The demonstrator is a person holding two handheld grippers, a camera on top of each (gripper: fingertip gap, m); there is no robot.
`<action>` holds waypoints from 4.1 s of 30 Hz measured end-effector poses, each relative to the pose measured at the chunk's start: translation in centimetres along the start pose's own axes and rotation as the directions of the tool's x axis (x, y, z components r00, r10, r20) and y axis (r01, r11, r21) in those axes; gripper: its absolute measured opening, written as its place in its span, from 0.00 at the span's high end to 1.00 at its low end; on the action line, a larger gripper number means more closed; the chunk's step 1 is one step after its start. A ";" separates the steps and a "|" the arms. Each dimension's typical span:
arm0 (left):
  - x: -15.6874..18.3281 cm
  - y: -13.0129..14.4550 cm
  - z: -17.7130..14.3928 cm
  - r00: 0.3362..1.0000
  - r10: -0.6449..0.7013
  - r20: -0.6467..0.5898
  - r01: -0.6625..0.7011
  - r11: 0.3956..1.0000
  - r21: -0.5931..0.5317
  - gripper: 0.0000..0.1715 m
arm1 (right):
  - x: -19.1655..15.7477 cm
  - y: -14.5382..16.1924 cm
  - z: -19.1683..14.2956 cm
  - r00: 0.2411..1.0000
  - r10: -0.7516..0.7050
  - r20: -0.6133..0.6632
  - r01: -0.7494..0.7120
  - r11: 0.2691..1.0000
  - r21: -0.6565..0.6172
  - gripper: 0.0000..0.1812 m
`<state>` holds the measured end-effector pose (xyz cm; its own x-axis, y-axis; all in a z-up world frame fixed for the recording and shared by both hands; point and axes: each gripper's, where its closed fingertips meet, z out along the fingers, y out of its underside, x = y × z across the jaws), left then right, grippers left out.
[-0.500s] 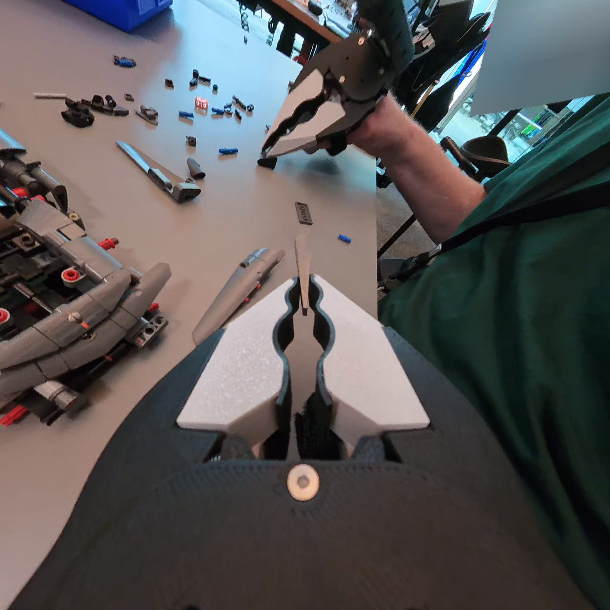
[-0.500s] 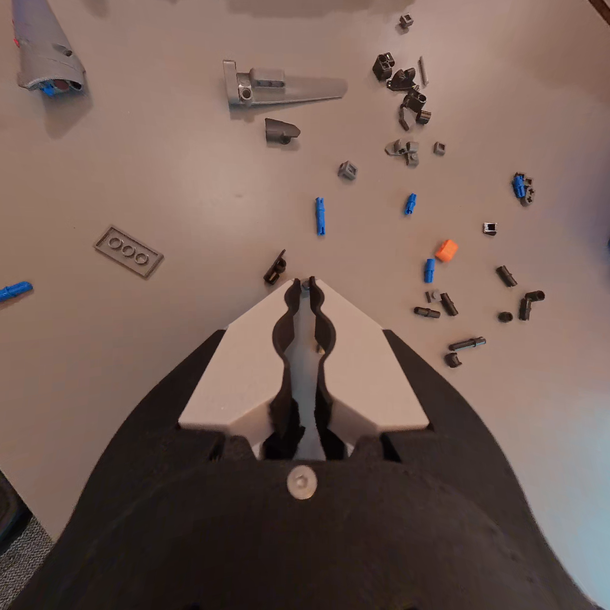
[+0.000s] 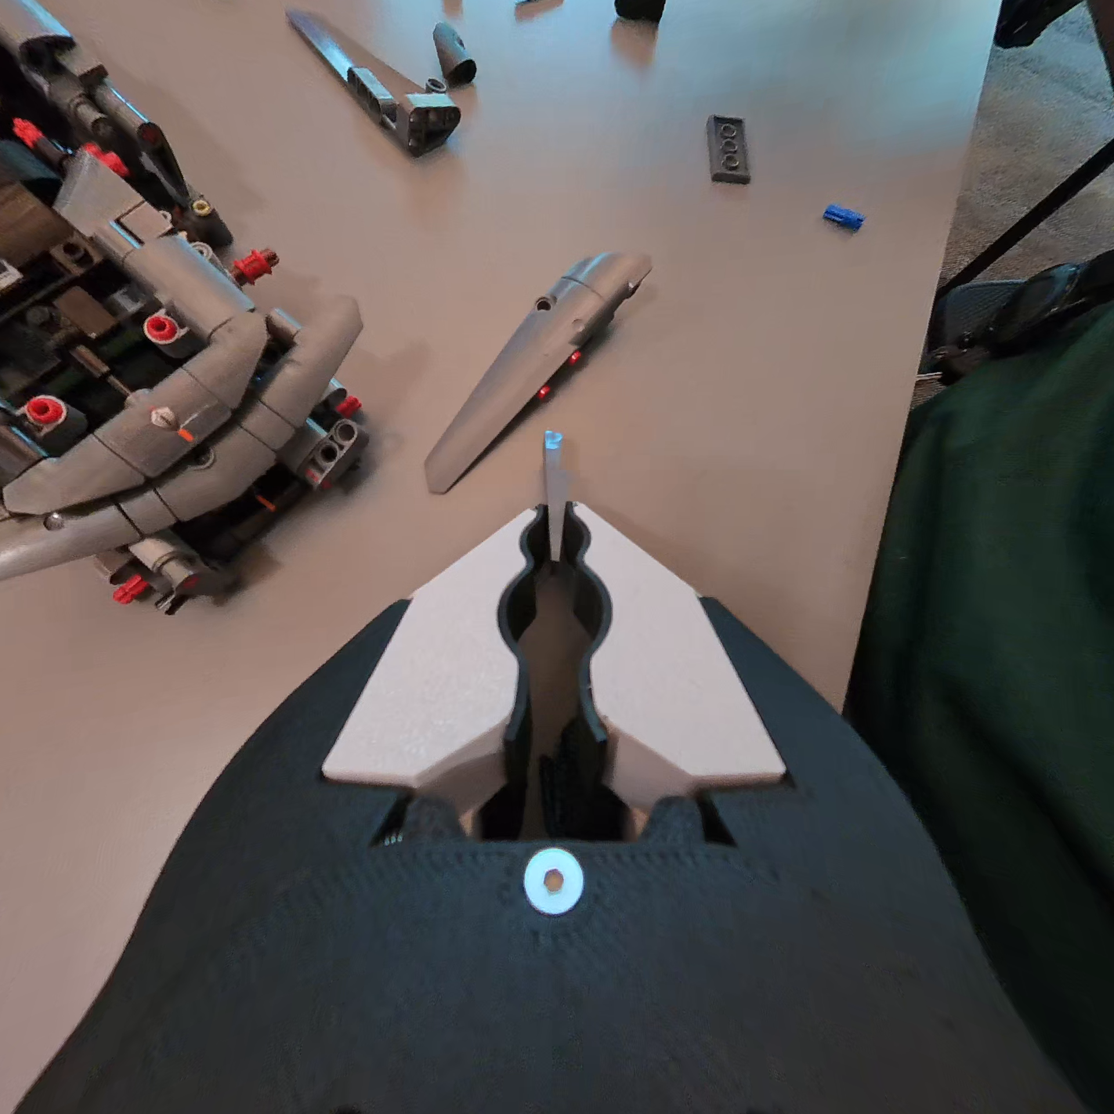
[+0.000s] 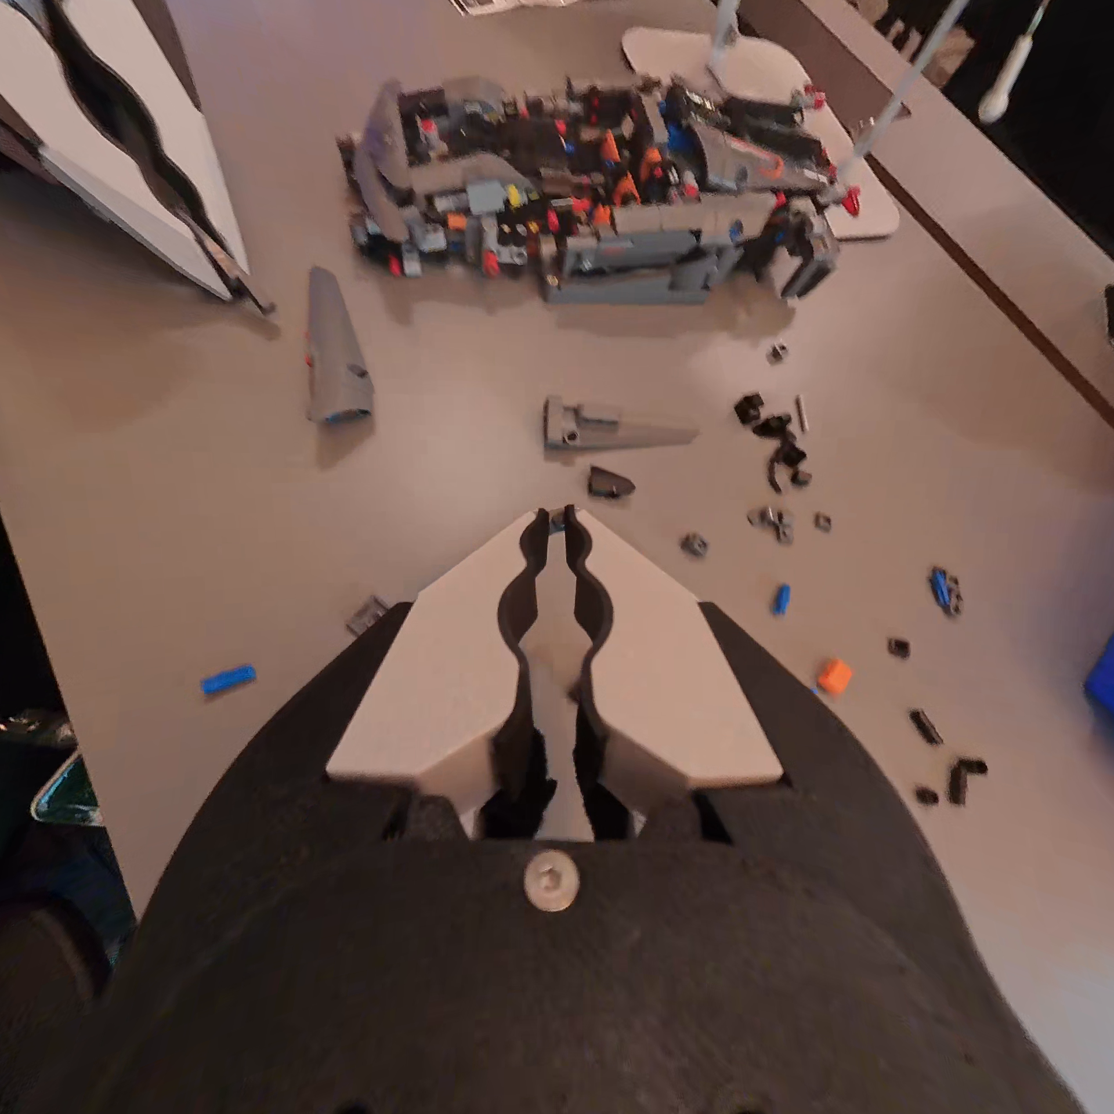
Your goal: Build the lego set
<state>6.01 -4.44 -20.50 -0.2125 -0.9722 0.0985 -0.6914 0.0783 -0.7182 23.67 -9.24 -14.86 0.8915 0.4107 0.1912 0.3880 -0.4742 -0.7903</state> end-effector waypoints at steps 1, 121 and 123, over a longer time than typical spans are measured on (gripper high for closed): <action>-0.1 0.0 0.0 1.000 0.006 0.013 -0.006 1.000 0.001 0.98 | -0.4 -0.7 0.2 1.000 -0.009 0.009 0.009 1.000 0.017 0.98; -4.6 -5.0 -4.8 0.995 0.075 0.065 -0.091 0.952 0.291 0.98 | -6.9 -15.2 5.4 0.895 -0.053 0.443 -0.146 0.903 0.403 0.98; -4.4 -5.2 -4.6 0.995 0.079 0.068 -0.096 0.953 0.288 0.98 | -6.7 -14.9 5.1 0.898 -0.054 0.436 -0.143 0.903 0.406 0.98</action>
<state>7.39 0.42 -14.01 -0.2189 -0.9757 -0.0059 -0.4399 0.1040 -0.8920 10.73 -0.96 -7.27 0.6777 0.7342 -0.0395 0.1277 -0.1704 -0.9771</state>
